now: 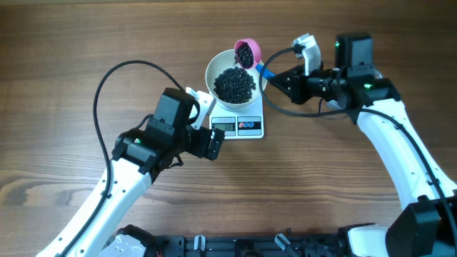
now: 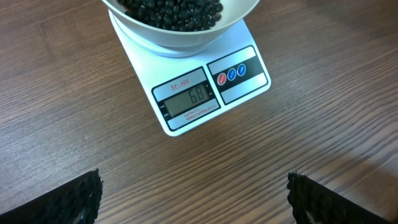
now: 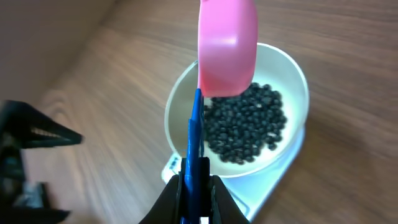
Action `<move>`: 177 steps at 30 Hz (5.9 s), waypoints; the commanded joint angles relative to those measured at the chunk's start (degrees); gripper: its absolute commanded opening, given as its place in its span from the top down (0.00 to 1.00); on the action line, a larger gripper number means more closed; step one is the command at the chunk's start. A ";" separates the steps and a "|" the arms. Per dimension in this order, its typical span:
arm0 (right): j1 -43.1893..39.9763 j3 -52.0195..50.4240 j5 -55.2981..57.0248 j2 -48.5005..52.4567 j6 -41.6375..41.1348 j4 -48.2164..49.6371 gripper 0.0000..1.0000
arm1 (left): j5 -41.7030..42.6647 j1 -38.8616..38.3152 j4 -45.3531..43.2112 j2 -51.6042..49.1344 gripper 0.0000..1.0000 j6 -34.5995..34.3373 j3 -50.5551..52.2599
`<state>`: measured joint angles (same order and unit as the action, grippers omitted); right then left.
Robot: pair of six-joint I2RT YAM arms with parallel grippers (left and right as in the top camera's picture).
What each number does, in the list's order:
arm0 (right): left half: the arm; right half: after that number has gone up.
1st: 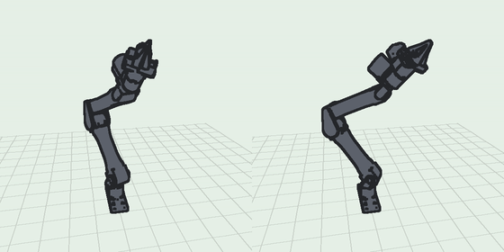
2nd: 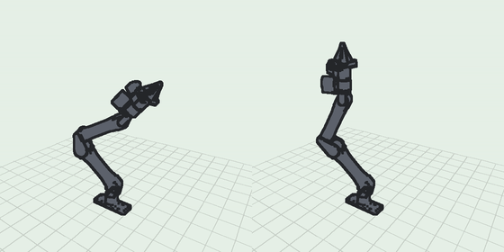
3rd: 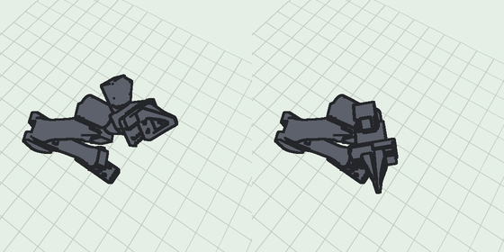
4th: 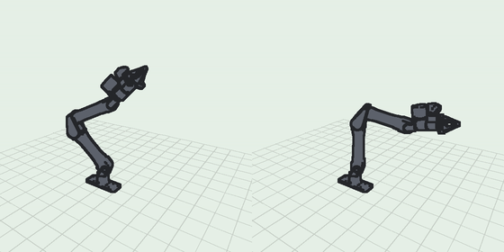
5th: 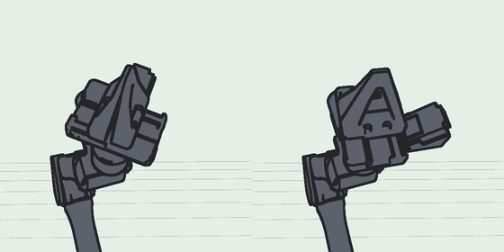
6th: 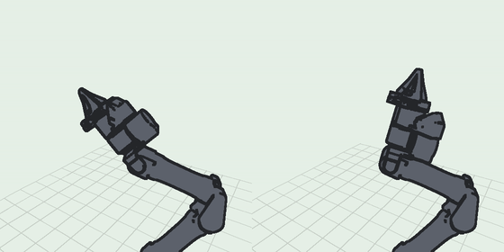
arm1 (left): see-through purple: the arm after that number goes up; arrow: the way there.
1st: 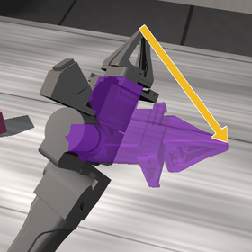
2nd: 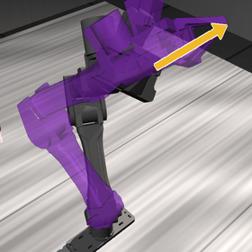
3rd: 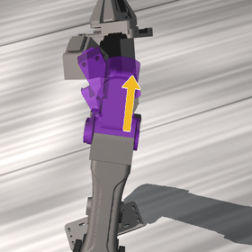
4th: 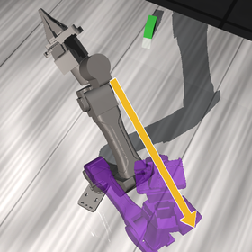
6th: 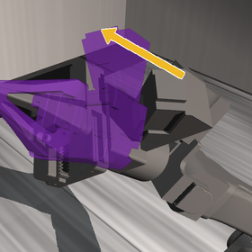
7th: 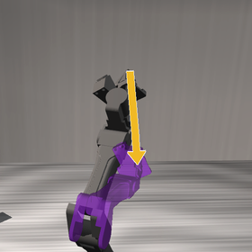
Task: Scoop item into bowl and weigh 150g on scale
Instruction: 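Tilt the scoop with the right gripper to pour beans into the bowl, then carry the empty scoop right back to the bean tub, then push the scoop down into the black beans with the right gripper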
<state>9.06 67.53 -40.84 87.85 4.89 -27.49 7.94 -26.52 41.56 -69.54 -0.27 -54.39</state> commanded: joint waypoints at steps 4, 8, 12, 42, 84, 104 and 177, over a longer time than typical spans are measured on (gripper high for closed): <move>2.19 0.33 8.57 -0.87 10.69 -0.22 0.96 | -0.50 -0.26 -0.15 -0.24 0.00 -0.15 -1.07; 2.91 0.33 11.04 -0.87 12.68 -0.24 0.96 | -0.52 -0.26 -0.15 -0.24 0.00 -0.15 -1.07; 3.98 0.33 11.23 -0.87 15.26 -0.48 0.96 | -0.50 -0.26 -0.15 -0.24 0.00 -0.17 -1.07; 10.12 0.35 15.04 -0.87 -0.04 2.75 0.96 | -0.52 -0.26 -0.15 -0.24 0.00 -0.17 -1.07; -27.30 0.35 28.50 -5.27 22.38 -19.52 0.96 | -0.50 -0.26 -0.15 -0.24 0.00 -0.15 -1.07; -27.30 0.33 37.46 -0.09 28.04 -20.00 0.96 | -0.52 -0.26 -0.15 -0.24 0.00 -0.17 -1.07; -24.06 -4.26 16.74 2.69 20.41 -19.89 0.96 | -0.52 -0.26 -0.15 -0.24 0.00 -0.17 -1.07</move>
<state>-14.04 64.07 -18.57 89.80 26.79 -47.11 7.92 -26.52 41.56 -69.54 -0.27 -54.39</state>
